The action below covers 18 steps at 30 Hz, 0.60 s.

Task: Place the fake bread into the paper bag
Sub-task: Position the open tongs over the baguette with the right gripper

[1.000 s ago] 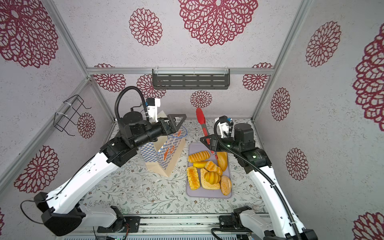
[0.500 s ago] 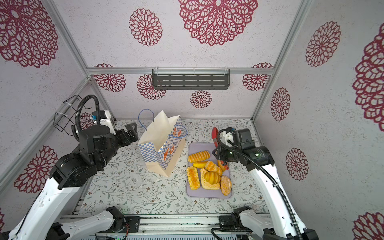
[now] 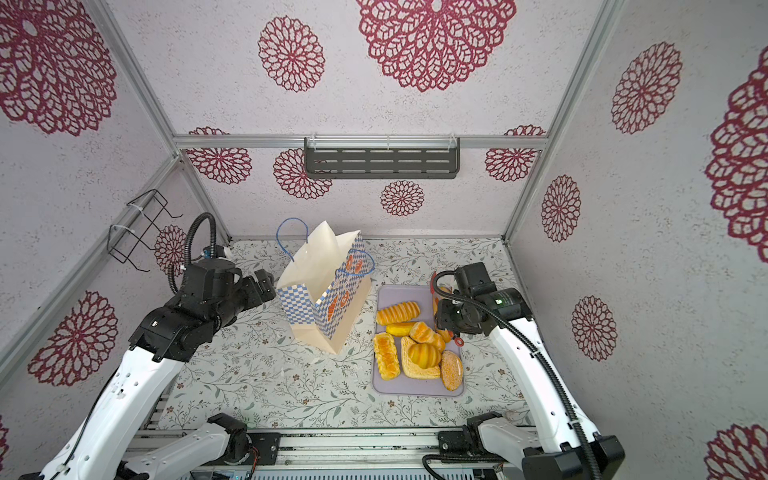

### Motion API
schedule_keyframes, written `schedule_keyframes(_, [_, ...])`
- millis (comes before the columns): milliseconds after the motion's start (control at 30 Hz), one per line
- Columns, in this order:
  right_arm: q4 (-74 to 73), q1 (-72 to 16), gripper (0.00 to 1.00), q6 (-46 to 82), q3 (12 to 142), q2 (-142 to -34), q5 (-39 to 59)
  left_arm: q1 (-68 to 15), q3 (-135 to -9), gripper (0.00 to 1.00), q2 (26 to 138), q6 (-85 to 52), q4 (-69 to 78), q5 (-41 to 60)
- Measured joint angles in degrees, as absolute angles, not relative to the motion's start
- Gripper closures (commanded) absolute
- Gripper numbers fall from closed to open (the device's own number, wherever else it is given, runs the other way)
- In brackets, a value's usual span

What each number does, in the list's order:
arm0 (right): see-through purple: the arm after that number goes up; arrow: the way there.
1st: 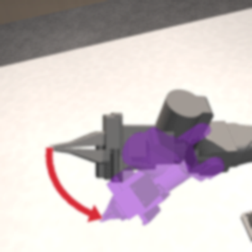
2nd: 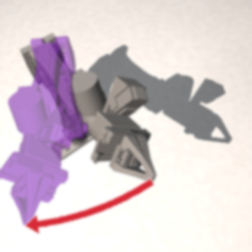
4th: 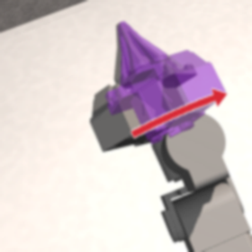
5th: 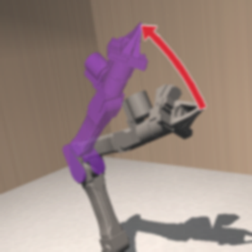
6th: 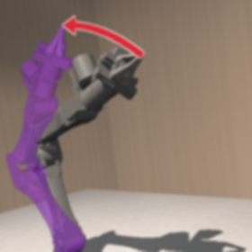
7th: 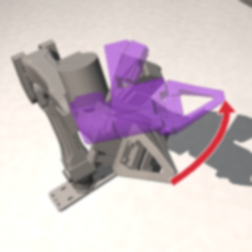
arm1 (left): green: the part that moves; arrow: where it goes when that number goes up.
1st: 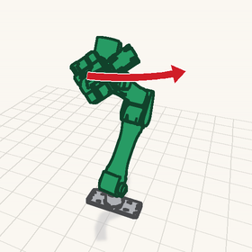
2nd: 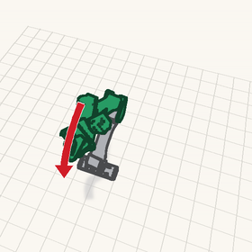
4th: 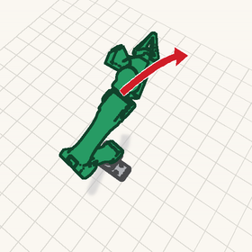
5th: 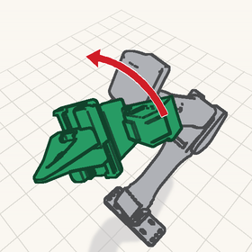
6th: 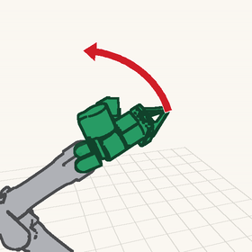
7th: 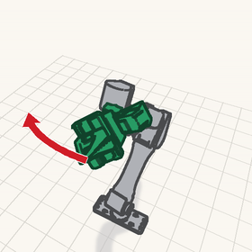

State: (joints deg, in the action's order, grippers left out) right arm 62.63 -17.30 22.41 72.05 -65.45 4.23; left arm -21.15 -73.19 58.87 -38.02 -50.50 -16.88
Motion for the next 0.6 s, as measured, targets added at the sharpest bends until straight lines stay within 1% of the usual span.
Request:
schedule_keyframes(333, [60.4,-16.5,0.40,20.4,72.1,-69.6,1.5,-19.4,-72.5,0.03,58.9,-36.9,-48.7,-10.1])
schedule_keyframes(467, [59.7,-14.6,0.39,19.0,72.1,-70.9,1.6,-19.1,-72.8,0.03,59.4,-35.2,-48.6,-7.7])
schedule_keyframes(600, [59.0,-11.3,0.39,17.7,71.7,-71.2,2.4,-18.8,-74.9,0.03,63.0,-33.4,-48.7,-5.7])
